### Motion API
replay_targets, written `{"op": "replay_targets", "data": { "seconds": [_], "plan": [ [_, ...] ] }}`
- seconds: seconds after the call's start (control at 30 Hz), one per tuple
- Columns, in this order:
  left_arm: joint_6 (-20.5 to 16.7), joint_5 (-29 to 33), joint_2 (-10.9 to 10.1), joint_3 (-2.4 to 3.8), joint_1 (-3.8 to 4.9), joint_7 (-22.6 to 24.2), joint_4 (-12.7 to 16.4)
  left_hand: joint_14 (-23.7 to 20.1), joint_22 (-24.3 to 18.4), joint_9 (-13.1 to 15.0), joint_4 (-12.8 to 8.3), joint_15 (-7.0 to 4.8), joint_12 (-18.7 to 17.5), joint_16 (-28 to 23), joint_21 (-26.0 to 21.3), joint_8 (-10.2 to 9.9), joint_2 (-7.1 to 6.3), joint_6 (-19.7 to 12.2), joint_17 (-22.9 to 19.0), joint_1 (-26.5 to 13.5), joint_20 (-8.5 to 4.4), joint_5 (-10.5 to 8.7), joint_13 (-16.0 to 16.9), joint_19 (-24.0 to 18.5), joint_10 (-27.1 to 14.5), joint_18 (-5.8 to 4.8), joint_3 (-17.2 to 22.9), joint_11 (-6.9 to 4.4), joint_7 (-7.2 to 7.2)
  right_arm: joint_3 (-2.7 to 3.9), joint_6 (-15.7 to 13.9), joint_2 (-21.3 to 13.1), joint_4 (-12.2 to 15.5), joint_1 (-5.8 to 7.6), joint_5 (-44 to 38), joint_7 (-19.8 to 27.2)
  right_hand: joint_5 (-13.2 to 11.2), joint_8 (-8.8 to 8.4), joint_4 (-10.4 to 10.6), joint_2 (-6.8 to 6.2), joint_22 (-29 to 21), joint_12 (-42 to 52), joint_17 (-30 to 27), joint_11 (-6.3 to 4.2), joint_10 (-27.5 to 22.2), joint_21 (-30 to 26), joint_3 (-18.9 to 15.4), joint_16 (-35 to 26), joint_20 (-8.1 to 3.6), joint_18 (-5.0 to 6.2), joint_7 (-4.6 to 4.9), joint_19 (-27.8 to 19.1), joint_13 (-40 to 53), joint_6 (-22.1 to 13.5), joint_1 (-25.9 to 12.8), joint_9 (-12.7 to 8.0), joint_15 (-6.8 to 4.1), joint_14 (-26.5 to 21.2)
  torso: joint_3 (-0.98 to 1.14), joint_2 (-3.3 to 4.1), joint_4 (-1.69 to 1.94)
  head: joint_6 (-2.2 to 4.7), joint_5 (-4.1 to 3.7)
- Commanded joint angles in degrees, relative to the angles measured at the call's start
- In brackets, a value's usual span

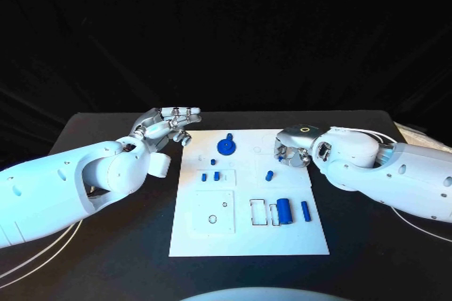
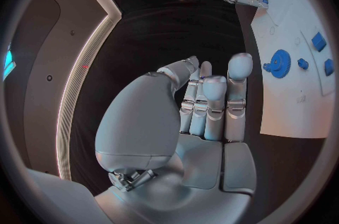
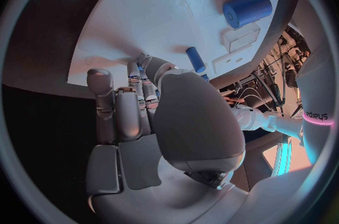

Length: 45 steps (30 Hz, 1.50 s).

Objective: Assemble the parts on the task board

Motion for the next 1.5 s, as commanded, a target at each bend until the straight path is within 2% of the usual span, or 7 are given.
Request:
{"op": "replay_targets", "data": {
  "seconds": [0.03,0.2,0.37,0.6,0.97,1.27,1.5],
  "plan": [
    [0.69,0.49,0.02,0.03,0.01,0.45,0.14,-0.30,-0.04,-0.09,0.06,0.03,0.07,-0.28,-0.21,0.24,0.28,0.24,-0.04,-0.47,-0.10,0.15,0.07,-0.44,0.11,0.76,-0.25,-0.10,-0.06,-0.27,-2.91,-0.37,0.97,-0.42,0.56,0.47,-0.37,0.37,-0.33,0.52,0.42,-0.24,0.17,-0.06,0.39,0.45,-0.07,0.31,0.03,-0.37,0.08,0.76,0.05,0.51,-0.71,0.15,-0.44,2.85,0.01,-0.04,0.03,0.05,-0.09],
    [0.81,0.65,0.05,0.03,0.01,0.23,0.03,-0.36,-0.24,-0.13,0.14,0.05,0.18,-0.30,-0.52,0.27,0.38,0.19,-0.16,-0.65,-0.10,0.05,0.10,-0.51,0.01,0.79,-0.56,-0.08,-0.04,-0.14,-5.13,-1.43,2.38,-0.18,1.43,-0.63,-0.89,0.39,-0.24,0.74,1.16,-0.42,0.24,-0.16,0.71,0.95,-0.04,0.42,0.13,-0.50,-0.02,1.20,-0.15,0.76,-1.21,0.26,-0.59,2.87,-0.04,-0.07,0.03,0.13,-0.18],
    [0.95,0.83,0.07,0.02,0.00,-0.13,-0.16,-0.42,-0.39,-0.19,0.20,0.09,0.26,-0.31,-0.75,0.24,0.42,0.04,-0.30,-0.85,-0.08,-0.07,0.11,-0.54,-0.19,0.80,-0.97,-0.04,-0.01,0.05,-5.82,-2.22,3.40,0.21,2.22,-1.59,-1.30,0.35,-0.17,0.91,1.38,-0.61,0.25,-0.19,0.78,1.10,0.00,0.46,0.19,-0.54,-0.06,1.32,-0.30,0.82,-1.49,0.32,-0.65,2.86,0.07,0.00,-0.11,0.19,-0.09],
    [0.96,0.90,0.10,0.01,0.00,-0.39,-0.43,-0.47,-0.54,-0.24,0.22,0.11,0.30,-0.34,-0.97,0.21,0.43,-0.11,-0.44,-0.94,-0.07,-0.10,0.11,-0.57,-0.37,0.81,-1.25,0.00,0.02,0.28,-6.10,-3.32,5.36,0.47,2.41,-1.89,-1.35,0.35,-0.16,0.97,1.51,-0.65,0.22,-0.20,0.80,1.18,0.02,0.43,0.20,-0.56,-0.07,1.39,-0.33,0.84,-1.55,0.33,-0.68,2.85,0.03,-0.04,-0.07,0.06,-0.17],
    [0.96,1.10,0.27,-0.01,-0.11,-0.48,-0.68,-0.76,-1.09,-0.35,0.15,0.20,0.34,-0.57,-1.86,0.10,0.50,-0.49,-0.98,-0.94,-0.02,-0.09,0.09,-0.83,-0.79,0.93,-1.64,0.11,0.14,0.49,-7.38,-3.87,12.60,0.66,5.73,-0.86,-1.22,0.19,-0.35,1.03,1.93,-0.96,0.56,-0.14,0.70,1.46,0.20,0.74,0.23,-0.62,0.08,1.64,-0.54,0.68,-1.51,0.34,-0.68,2.90,-0.02,-0.06,0.07,-0.08,0.44],
    [1.07,1.62,0.50,-0.02,-0.29,-0.41,-0.66,-0.78,-1.11,-0.37,0.16,0.22,0.37,-0.53,-1.88,0.08,0.55,-0.56,-0.94,-0.95,-0.01,-0.08,0.09,-0.83,-0.86,0.92,-1.72,0.14,0.17,0.50,-7.49,-0.76,17.23,-1.04,7.94,0.60,-0.79,-0.12,-0.82,1.07,2.16,-1.45,0.82,0.07,0.47,1.67,0.52,1.01,0.31,-0.65,0.37,1.77,-0.83,0.32,-1.33,0.33,-0.55,2.94,-0.11,-0.07,-0.10,-0.59,2.15],
    [1.26,1.68,0.62,-0.02,-0.32,-0.46,-0.45,-0.82,-1.12,-0.38,0.16,0.23,0.39,-0.55,-1.91,0.07,0.58,-0.62,-1.02,-0.95,0.00,-0.08,0.09,-0.83,-0.91,0.92,-1.77,0.15,0.19,0.38,-6.34,2.89,15.70,-3.75,8.12,1.59,-0.64,-0.19,-0.94,1.13,2.04,-1.55,0.77,0.12,0.45,1.63,0.61,0.99,0.34,-0.62,0.44,1.69,-0.89,0.25,-1.29,0.34,-0.51,2.93,-0.16,-0.01,-0.05,-0.75,2.85]
  ]
}}
